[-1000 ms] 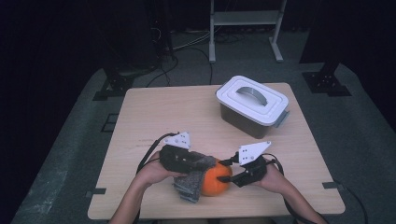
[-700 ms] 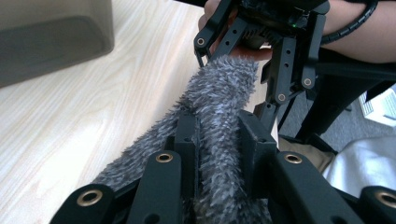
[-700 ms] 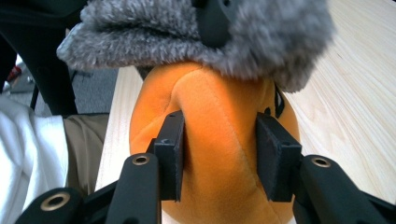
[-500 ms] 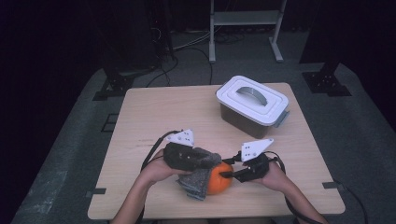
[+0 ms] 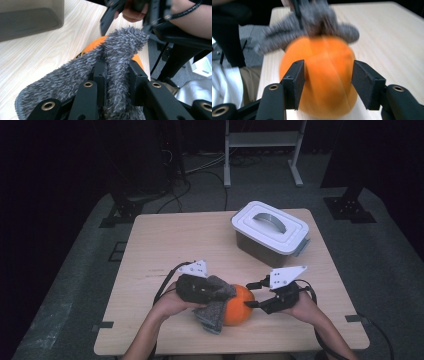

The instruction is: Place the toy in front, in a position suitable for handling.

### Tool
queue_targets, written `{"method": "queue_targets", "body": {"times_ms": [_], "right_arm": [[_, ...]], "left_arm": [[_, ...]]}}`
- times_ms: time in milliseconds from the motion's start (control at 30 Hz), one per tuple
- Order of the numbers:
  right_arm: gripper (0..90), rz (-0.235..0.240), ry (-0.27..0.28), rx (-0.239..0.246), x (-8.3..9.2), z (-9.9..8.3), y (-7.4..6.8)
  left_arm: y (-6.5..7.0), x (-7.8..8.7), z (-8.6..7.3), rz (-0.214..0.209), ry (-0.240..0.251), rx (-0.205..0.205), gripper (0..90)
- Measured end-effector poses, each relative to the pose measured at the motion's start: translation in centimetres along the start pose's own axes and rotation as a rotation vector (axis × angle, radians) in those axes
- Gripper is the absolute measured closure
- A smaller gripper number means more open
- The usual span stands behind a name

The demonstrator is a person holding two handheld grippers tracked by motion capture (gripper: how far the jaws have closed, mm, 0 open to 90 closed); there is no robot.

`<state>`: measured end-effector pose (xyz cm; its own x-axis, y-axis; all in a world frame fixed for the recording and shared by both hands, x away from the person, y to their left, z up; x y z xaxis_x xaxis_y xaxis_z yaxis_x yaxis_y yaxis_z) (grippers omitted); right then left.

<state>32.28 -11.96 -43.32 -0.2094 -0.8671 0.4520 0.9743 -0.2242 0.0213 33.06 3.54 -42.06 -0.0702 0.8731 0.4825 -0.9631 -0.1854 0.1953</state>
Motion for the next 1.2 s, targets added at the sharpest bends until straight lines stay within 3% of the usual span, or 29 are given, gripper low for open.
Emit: {"method": "queue_targets", "body": {"times_ms": [100, 200, 267, 400, 533, 667, 1033, 1067, 1167, 1200], "right_arm": [[39.1, -0.007, 0.002, 0.026, 0.1, 0.5, -0.3], [36.6, -0.023, -0.046, 0.061, -1.2, 0.0, -0.3], [38.8, -0.022, -0.044, 0.056, -1.3, -0.1, -0.3], [52.2, -0.015, -0.051, 0.038, -1.3, -0.8, 0.0], [54.6, -0.007, -0.058, 0.036, -1.2, -1.1, 0.1], [54.8, -0.004, -0.054, 0.030, -1.0, -1.4, 0.2], [51.1, 0.001, -0.049, -0.030, 0.6, -2.8, 1.2], [45.6, 0.006, -0.058, -0.033, 0.9, -2.5, 1.1], [41.4, -0.011, -0.079, -0.027, 1.3, -1.8, 1.0], [38.3, -0.015, -0.061, -0.015, 1.5, -1.0, 0.6]], "left_arm": [[0.1, -0.5, 0.3, -0.010, 0.007, 0.004, 72.1], [0.2, -1.1, 0.7, 0.000, -0.018, -0.021, 72.1], [0.1, -1.2, 0.7, 0.005, -0.020, -0.022, 72.1], [-0.2, -1.0, 0.6, -0.003, -0.002, 0.002, 73.8], [-0.3, -1.0, 0.5, -0.005, 0.001, 0.001, 74.0], [-0.7, -0.7, 0.3, 0.022, -0.011, -0.007, 73.9], [-1.2, -1.0, -0.4, 0.032, -0.003, 0.008, 73.7], [-1.2, -1.2, -0.4, 0.030, -0.005, 0.004, 73.8], [-1.1, -1.5, -0.2, 0.031, -0.007, -0.004, 73.8], [-1.0, -1.7, -0.1, 0.022, -0.005, -0.007, 73.8]]}}
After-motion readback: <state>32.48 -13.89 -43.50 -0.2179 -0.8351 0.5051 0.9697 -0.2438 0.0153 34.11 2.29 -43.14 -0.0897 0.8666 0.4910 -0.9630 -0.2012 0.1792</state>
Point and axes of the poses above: each handheld gripper's, and its own axes: x roughly backward along the jaws, z roughly out of its top, y roughly to its right, the point moved 8 cm from there along -x, roughly forward along the jaws, and after that the axes turned 3 degrees about y, right-handed, at the moved point
